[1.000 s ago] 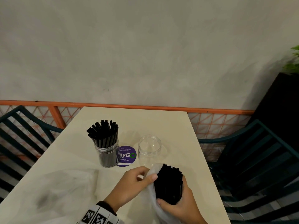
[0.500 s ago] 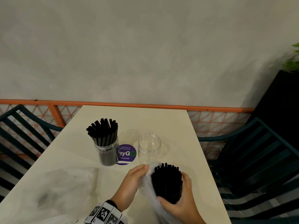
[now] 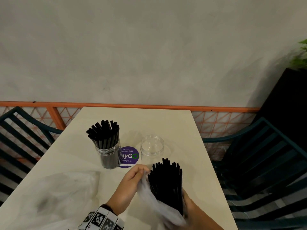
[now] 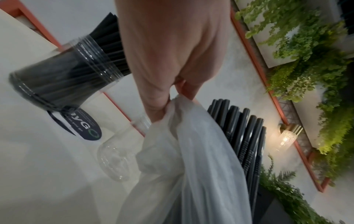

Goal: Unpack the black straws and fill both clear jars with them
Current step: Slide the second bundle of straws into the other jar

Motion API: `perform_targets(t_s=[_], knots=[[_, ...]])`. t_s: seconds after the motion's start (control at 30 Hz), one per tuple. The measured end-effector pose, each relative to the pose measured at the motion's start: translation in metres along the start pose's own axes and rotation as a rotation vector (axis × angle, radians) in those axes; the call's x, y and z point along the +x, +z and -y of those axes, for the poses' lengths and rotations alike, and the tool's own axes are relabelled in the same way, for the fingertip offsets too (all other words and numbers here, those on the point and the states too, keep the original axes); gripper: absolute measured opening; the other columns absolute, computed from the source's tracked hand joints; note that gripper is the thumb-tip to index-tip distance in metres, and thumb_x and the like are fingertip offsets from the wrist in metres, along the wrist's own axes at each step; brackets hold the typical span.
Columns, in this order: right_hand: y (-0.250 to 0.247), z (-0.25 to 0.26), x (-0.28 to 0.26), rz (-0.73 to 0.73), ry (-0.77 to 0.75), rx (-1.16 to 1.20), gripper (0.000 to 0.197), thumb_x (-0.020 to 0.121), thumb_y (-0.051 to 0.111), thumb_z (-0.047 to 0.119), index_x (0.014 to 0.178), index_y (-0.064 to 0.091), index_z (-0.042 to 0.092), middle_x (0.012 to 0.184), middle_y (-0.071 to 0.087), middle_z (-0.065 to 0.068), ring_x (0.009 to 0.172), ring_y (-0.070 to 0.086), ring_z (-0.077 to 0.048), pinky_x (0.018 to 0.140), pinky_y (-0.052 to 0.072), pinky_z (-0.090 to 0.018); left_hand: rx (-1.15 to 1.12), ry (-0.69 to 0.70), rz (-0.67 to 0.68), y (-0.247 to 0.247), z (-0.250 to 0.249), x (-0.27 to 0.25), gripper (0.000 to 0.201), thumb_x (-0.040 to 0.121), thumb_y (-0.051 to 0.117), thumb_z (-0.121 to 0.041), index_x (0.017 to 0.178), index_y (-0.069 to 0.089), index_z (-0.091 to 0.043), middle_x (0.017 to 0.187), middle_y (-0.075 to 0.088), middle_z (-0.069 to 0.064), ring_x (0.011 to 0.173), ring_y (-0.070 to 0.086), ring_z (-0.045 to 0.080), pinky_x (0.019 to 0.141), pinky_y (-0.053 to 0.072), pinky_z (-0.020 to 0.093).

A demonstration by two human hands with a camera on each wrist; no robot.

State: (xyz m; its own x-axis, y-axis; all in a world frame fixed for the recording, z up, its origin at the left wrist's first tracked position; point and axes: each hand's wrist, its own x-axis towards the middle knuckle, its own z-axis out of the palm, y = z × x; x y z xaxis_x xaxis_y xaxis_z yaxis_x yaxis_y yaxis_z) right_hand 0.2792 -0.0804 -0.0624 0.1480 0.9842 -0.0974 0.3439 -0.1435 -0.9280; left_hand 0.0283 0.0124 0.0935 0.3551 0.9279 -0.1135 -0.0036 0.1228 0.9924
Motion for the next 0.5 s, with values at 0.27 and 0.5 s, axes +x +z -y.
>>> perform_targets(t_s=[0.27,0.5], knots=[[-0.032,0.136,-0.026,0.308,0.103,-0.034,0.107,0.055,0.081,0.054,0.136,0.012,0.047,0.136,0.030,0.013,0.130,0.026,-0.001,0.103,0.036,-0.024,-0.359,-0.013,0.194,-0.029,-0.010,-0.011,0.070,0.056,0.065,-0.015,0.125,0.053,-0.017,0.125,0.063,-0.005,0.114,0.059,0.015,0.083,0.055,0.032],[-0.026,0.145,-0.019,0.209,0.113,0.081,0.046,0.087,0.041,0.048,0.131,0.032,0.039,0.138,0.037,0.018,0.130,0.036,-0.007,0.103,0.042,-0.024,-0.236,0.169,-0.060,-0.021,-0.016,-0.005,0.067,0.034,0.091,-0.036,0.091,0.061,-0.017,0.083,0.067,-0.005,0.073,0.064,0.005,0.066,0.053,0.016]])
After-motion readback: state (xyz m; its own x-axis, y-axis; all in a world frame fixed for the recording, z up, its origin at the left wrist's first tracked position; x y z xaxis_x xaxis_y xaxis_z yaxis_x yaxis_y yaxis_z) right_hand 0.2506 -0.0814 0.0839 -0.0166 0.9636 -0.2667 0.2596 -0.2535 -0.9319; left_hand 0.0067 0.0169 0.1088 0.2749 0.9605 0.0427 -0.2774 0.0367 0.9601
